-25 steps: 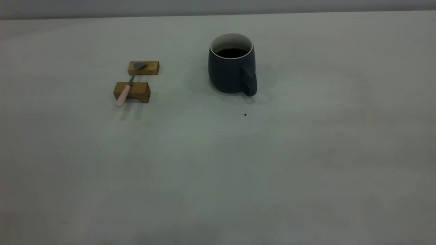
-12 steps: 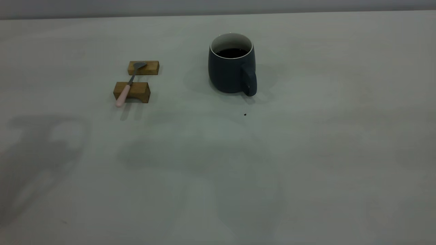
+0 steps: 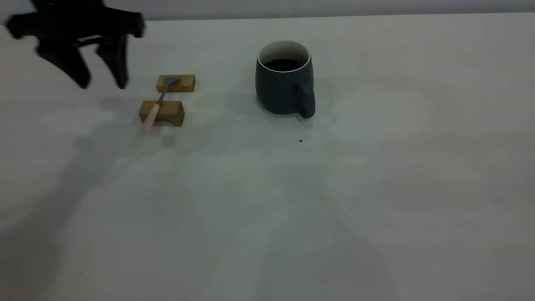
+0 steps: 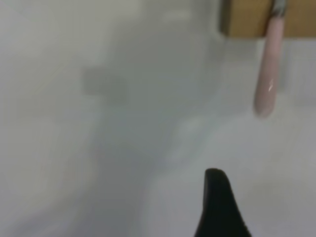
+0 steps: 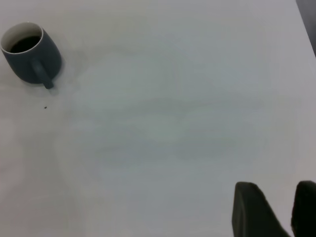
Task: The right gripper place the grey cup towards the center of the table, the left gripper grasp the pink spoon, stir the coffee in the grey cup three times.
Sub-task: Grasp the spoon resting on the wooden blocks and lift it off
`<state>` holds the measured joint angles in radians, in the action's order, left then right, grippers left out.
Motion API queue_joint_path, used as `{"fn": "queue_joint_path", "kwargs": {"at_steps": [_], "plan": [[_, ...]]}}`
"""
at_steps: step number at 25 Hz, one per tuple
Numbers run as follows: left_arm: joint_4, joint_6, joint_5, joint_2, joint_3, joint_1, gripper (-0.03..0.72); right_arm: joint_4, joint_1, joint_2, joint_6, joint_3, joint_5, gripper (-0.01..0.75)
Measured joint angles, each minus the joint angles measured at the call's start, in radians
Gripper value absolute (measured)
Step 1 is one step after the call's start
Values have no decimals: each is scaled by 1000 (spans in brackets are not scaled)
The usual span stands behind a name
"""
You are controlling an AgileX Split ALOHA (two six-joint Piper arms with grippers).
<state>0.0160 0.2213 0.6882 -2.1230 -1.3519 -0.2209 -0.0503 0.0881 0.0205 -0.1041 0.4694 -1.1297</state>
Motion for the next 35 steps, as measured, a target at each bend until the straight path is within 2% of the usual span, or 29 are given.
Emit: {"fn": "queue_joint_path", "kwargs": {"at_steps": [12,19,25,28,31,34,35], "plan": [[-46,1,-26,-229,-161,-18,554,0,0,0,0,0,0,240],[-54,1,-36,-296,-189,-19,555,0,0,0,0,0,0,240],[-70,1,-93,-334,-190,-19,536,0,0,0,0,0,0,240],[-72,1,-102,-341,-190,-20,466,0,0,0,0,0,0,240],[-73,1,-103,-341,-190,-20,330,0,0,0,0,0,0,240],[-73,0,-103,-341,-190,-20,135,0,0,0,0,0,0,240],[-74,0,-103,-340,-190,-20,132,0,0,0,0,0,0,240]]}}
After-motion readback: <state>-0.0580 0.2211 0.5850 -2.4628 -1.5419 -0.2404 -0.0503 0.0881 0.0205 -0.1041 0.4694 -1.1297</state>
